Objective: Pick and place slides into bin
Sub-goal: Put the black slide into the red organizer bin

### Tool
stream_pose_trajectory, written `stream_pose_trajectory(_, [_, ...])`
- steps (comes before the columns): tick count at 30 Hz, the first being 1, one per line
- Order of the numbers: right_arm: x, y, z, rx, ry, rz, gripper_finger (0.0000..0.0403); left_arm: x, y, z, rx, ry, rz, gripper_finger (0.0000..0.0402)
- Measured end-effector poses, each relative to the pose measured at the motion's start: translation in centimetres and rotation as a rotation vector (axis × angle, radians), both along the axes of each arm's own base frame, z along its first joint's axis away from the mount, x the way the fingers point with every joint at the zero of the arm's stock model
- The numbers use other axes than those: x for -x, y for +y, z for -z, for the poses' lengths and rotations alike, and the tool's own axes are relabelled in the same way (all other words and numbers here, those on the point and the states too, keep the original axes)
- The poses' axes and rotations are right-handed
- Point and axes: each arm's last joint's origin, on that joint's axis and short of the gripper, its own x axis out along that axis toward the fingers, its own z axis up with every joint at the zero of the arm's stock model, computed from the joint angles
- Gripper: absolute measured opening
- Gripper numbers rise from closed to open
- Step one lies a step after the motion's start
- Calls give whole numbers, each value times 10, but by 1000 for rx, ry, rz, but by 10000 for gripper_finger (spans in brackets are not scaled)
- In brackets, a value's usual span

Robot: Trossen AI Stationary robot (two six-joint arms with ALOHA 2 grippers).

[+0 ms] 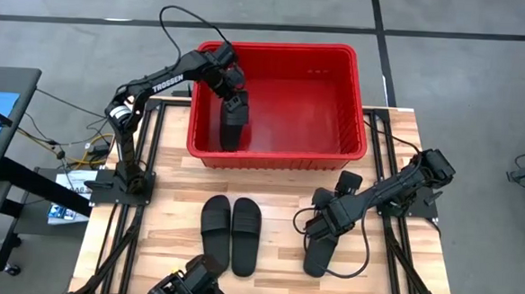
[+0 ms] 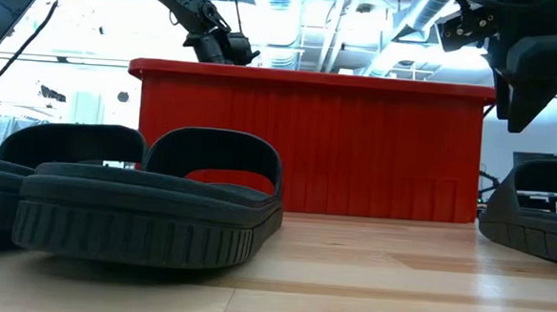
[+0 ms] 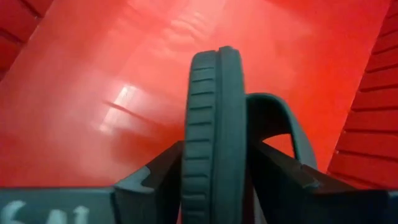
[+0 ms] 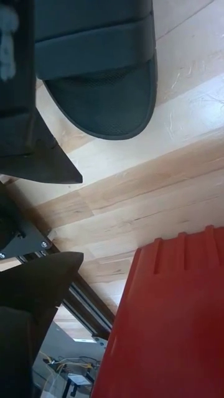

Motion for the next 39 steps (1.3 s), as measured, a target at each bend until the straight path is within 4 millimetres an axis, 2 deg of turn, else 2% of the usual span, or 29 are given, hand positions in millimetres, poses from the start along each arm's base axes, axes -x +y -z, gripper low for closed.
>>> stream_pose_trajectory(39, [0, 0, 0, -7, 3, 3, 180, -4, -5, 2, -209, 209, 75, 171])
